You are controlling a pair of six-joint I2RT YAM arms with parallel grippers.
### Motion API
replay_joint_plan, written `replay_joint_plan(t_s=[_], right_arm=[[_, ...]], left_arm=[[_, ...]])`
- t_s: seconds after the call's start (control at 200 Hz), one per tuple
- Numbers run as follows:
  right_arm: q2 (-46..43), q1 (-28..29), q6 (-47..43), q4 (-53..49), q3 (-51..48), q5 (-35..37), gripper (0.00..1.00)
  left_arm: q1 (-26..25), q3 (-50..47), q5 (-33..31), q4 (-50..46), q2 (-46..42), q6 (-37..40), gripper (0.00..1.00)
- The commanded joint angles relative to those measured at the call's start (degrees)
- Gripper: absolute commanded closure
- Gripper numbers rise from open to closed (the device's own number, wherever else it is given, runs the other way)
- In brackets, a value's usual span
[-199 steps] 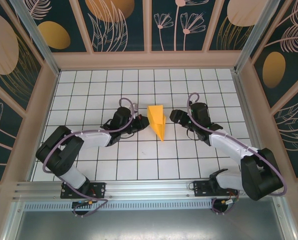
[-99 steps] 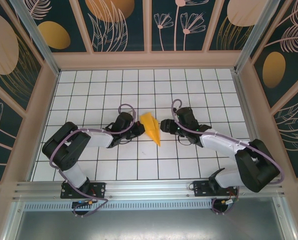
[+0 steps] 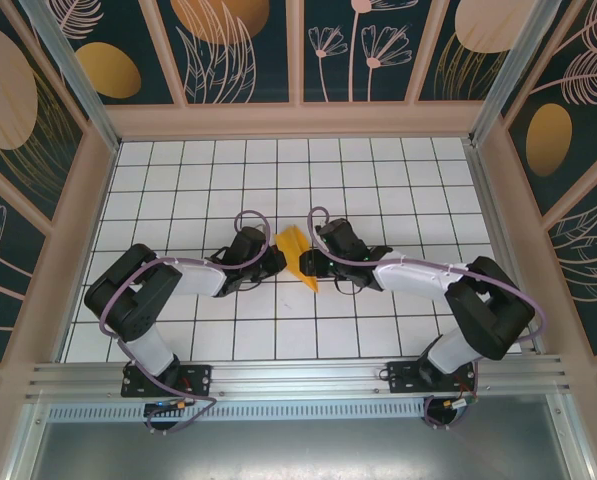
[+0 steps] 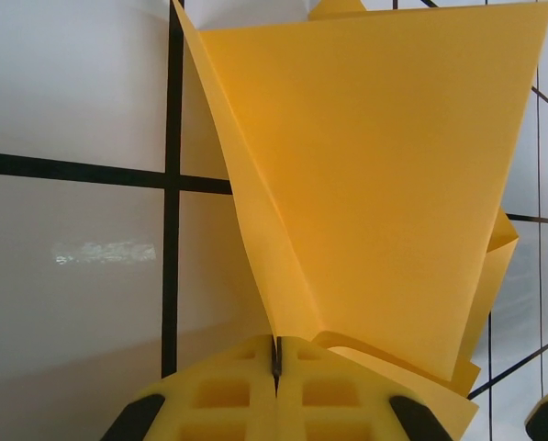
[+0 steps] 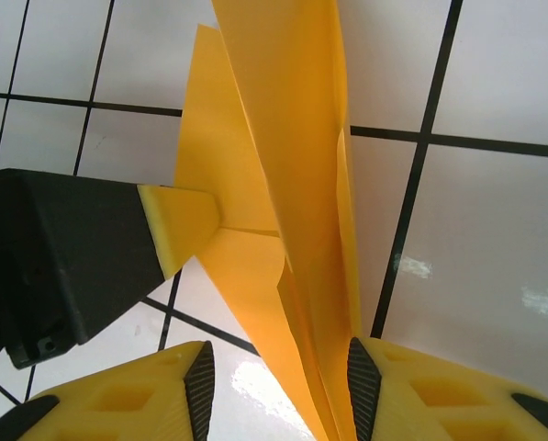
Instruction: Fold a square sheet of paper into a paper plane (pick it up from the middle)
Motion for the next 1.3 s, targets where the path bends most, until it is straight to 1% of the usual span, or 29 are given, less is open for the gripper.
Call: replay_joint_plan(t_s=[0.0,0.235,0.495,0.776,0.991,1.076,1.196,1.296], right_arm=[[2.29,0.51,-1.17,-1.12,2.29,-0.03,0.56],[5.07,0.99,-1.43,-0.71,3.39,-1.46,0.57],[7.73,1.31,-2.21,-1.31,4.53,-0.54,0.59],[10.98,2.18,-4.01,-1.32,5.87,2.66,0.65],[12.29,3.07,-4.17,-0.66,5.08,6.08,0.66],[12.34,3.74,-3.94,0.01,4.66,6.39,0.66],[12.34,4.6,-3.16,0.36,4.72,9.41,0.69],[12.27,5.29,-2.28,0.21,4.81,11.41,0.73]], left_arm=[[-0.23,-0.19,-0.45,-0.76,0.48,0.45,1.0],[-0.23,-0.02,-0.14,-0.74,0.43,0.6,1.0],[-0.23,0.15,0.13,-0.62,0.44,0.55,1.0],[-0.22,0.1,0.0,-0.86,0.44,0.67,1.0],[-0.21,0.17,-0.14,-0.96,0.42,0.52,1.0],[-0.21,0.18,-0.05,-0.96,0.46,0.56,1.0],[-0.23,0.26,-0.37,-1.29,0.42,0.36,1.0],[-0.23,0.44,-1.36,-2.5,-0.44,0.51,0.95]])
